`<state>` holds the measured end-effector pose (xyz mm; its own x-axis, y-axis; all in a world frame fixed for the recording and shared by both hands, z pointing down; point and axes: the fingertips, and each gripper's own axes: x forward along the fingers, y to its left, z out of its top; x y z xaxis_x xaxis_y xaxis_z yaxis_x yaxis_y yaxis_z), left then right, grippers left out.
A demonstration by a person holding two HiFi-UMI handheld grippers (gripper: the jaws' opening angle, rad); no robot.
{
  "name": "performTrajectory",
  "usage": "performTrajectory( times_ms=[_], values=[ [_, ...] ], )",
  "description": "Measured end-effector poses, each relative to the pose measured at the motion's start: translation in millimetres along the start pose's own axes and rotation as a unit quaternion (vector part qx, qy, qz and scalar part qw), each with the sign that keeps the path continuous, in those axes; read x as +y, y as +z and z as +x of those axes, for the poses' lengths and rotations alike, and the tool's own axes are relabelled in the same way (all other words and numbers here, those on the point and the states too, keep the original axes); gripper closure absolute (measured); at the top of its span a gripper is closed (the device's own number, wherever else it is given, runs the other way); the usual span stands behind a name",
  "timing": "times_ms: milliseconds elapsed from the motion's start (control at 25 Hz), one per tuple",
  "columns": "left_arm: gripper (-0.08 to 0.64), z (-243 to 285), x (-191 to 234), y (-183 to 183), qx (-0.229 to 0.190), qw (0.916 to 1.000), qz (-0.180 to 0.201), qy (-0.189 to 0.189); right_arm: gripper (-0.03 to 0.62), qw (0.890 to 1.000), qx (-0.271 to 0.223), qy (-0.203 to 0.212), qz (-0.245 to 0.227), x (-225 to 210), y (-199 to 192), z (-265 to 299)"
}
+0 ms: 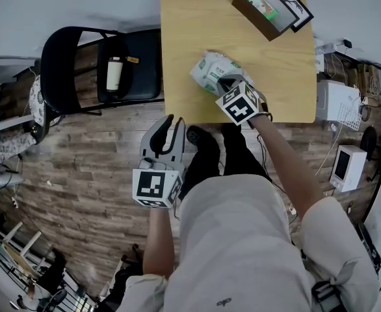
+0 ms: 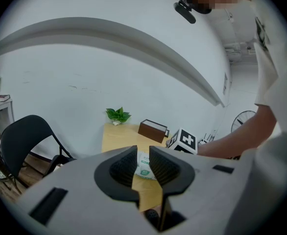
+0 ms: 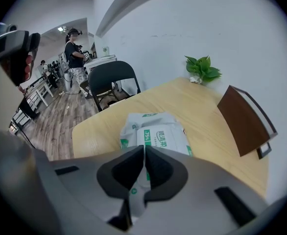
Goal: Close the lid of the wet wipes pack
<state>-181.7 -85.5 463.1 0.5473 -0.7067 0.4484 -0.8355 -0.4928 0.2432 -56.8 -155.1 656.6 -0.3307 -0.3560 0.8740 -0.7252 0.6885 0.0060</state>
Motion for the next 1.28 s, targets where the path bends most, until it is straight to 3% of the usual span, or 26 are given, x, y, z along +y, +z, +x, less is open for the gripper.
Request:
performTrajectory(
  times_ms=[640, 1280],
  values=[
    [0.486, -25, -6, 0, -0.010, 0.9999, 0.014, -0.001, 0.584, 1.000, -0.012, -0.027, 0.008, 1, 1, -8],
    [0.486, -39, -23, -18, -0.010, 0.9997, 0.020, -0.006, 0.584, 0.996, -0.079, -0.035, 0.008, 18, 7, -67]
  ],
)
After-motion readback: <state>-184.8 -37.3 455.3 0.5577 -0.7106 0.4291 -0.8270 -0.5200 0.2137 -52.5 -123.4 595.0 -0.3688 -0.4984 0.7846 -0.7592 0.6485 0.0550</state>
